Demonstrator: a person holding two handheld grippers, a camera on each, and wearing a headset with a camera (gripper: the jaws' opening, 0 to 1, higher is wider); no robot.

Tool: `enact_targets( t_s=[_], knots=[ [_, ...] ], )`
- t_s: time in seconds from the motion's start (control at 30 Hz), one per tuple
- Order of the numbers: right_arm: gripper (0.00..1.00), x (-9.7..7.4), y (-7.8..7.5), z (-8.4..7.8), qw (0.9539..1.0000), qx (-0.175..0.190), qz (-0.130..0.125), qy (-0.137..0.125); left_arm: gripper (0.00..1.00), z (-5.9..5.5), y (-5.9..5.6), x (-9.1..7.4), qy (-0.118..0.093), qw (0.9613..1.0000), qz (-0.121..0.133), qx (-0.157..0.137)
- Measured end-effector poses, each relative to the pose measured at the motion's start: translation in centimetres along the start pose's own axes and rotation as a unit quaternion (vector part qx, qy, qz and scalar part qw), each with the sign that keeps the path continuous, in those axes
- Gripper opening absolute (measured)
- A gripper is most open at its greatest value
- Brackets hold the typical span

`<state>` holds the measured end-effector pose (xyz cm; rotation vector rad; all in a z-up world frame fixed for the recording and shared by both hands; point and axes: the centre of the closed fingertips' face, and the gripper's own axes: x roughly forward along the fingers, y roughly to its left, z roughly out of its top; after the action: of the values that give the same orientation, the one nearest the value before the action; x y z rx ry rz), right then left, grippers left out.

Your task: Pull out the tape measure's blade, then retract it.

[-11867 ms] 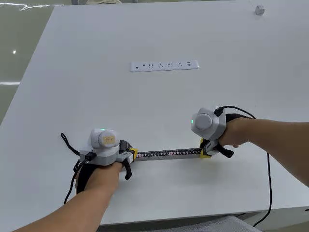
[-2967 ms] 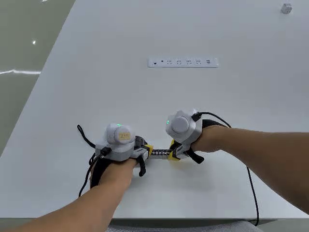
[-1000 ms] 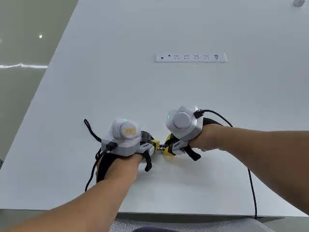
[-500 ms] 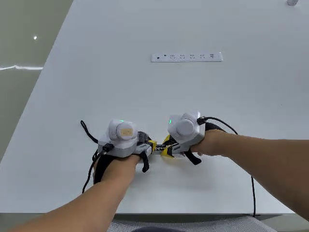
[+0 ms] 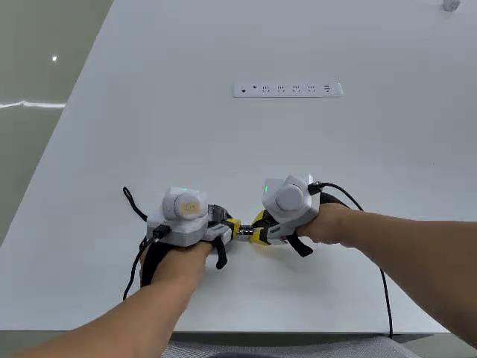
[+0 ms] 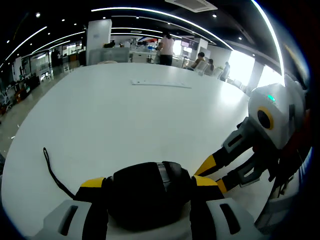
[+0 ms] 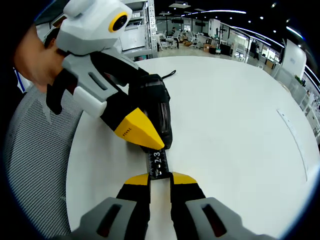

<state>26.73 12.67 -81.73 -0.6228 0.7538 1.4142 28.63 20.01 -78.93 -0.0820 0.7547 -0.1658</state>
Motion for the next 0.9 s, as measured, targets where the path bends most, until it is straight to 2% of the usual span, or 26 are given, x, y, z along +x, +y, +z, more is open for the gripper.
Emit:
enact_targets(
  t_s=[0.23,0.5,0.9],
  knots=[
    [0.14,0.2,0.1,0.5,0.9999,-0.015,-0.001,0.000,0.63,0.1,0.0,0.0,0.006,1.0000,-0.001,-0.001],
    [0.14,0.3,-0.1,0.8,1.0000,-0.001,0.003,-0.004,0.63,0.0,0.0,0.1,0.006,1.0000,0.004,0.002],
    [0.14,1.1,0.0,1.6,0.9998,-0.008,0.007,-0.019,0.62,0.0,0.1,0.0,0.011,0.9999,-0.005,-0.011]
  ],
)
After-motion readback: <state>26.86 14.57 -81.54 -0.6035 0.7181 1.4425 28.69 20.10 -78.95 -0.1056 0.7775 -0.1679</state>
